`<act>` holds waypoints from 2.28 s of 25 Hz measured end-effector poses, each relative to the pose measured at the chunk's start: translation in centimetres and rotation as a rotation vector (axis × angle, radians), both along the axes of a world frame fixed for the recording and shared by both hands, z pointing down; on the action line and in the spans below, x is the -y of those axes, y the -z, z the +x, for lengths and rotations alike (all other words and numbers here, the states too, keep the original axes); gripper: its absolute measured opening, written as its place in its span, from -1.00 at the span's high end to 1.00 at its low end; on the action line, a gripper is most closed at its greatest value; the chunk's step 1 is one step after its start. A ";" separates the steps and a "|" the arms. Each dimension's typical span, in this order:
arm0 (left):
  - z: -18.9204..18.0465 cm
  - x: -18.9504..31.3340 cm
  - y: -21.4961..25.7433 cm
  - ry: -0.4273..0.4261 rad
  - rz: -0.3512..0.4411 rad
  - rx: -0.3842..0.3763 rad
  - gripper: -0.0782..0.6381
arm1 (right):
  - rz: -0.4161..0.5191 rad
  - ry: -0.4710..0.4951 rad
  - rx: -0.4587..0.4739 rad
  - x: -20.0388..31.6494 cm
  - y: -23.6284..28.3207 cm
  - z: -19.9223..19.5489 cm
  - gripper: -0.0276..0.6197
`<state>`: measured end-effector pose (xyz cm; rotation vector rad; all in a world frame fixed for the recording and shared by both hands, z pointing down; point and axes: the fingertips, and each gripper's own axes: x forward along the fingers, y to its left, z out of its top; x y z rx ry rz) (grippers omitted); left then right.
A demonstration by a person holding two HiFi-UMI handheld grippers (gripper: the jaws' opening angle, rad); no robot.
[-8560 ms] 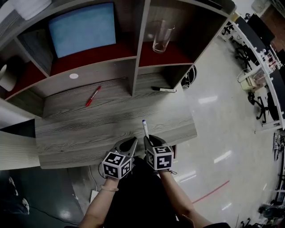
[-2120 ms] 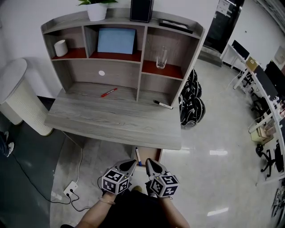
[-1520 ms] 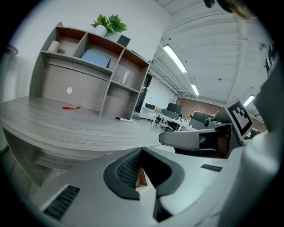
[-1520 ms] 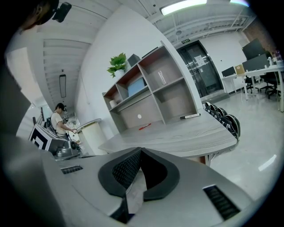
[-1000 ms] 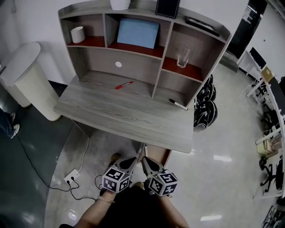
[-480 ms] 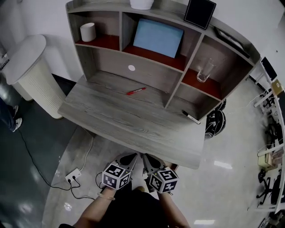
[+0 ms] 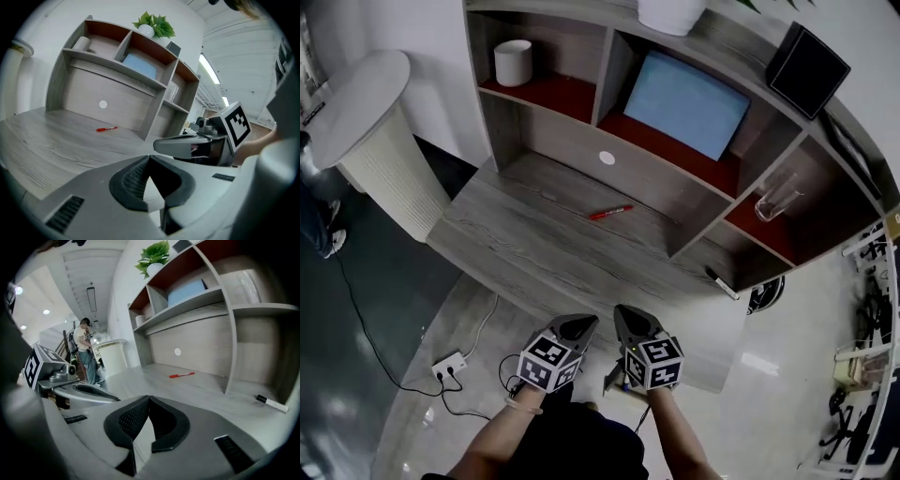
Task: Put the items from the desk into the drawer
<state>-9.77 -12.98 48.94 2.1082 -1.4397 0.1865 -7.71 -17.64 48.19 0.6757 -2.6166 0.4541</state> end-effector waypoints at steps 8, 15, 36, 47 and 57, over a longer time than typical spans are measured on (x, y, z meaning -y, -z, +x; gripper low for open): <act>-3.0 5.0 -0.2 -0.031 -0.001 0.000 0.78 | 0.053 0.183 -0.090 6.6 -1.6 -5.1 0.95; -6.3 8.2 -0.2 -0.051 -0.006 -0.007 0.78 | 0.111 0.309 -0.201 11.4 -2.7 -8.8 0.95; -14.7 18.0 -3.4 0.006 -0.037 -0.058 0.78 | 0.255 0.896 -0.661 19.5 -10.0 -15.6 0.57; -15.7 17.8 -5.0 0.030 -0.062 -0.081 0.78 | 0.222 1.203 -0.899 20.3 -12.9 -14.4 0.55; -15.6 17.6 -5.5 0.027 -0.073 -0.092 0.77 | 0.108 1.250 -0.936 19.6 -13.1 -14.3 0.67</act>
